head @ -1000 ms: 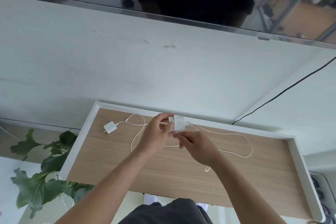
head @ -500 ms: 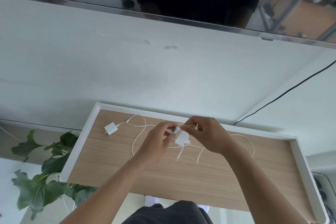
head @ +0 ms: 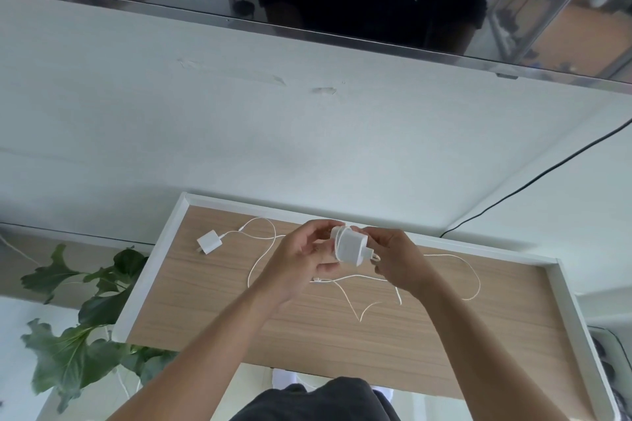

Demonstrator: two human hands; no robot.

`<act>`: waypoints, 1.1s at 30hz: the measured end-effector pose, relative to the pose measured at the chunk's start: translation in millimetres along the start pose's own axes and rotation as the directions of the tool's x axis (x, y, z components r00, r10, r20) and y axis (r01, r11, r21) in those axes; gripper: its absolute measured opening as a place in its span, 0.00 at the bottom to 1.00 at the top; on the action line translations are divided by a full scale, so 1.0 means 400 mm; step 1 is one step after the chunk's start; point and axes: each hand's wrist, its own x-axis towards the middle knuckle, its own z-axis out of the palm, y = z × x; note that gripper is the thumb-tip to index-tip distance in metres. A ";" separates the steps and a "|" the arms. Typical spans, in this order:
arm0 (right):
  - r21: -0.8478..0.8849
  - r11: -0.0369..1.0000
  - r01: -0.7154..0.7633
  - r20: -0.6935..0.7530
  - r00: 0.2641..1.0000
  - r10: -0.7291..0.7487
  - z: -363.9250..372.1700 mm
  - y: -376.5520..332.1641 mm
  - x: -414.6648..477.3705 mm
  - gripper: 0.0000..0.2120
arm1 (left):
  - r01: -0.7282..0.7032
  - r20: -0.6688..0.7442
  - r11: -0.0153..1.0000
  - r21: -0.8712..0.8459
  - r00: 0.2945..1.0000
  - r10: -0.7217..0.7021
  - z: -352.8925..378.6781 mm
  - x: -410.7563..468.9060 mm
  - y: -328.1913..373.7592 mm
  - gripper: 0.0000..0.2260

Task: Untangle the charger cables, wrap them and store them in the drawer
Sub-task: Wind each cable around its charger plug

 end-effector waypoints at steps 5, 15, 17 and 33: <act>-0.084 0.995 -0.058 -0.030 0.998 0.056 0.016 0.028 -0.005 0.20 | -0.009 -0.071 0.995 -0.098 0.997 0.002 0.002 0.018 -0.004 0.12; -0.303 0.950 0.081 0.051 0.996 -0.068 0.037 -0.024 -0.058 0.14 | -0.083 -0.229 0.882 0.464 0.950 0.211 -0.007 0.033 -0.014 0.14; -0.358 0.927 0.113 0.064 0.993 -0.097 0.028 -0.045 -0.062 0.13 | -0.118 -0.204 0.836 0.536 0.943 0.264 -0.006 0.030 -0.013 0.14; -0.282 0.948 0.145 -0.003 0.988 -0.152 -0.087 -0.098 -0.040 0.13 | -0.225 0.043 0.759 0.611 0.967 0.252 -0.003 -0.003 -0.013 0.14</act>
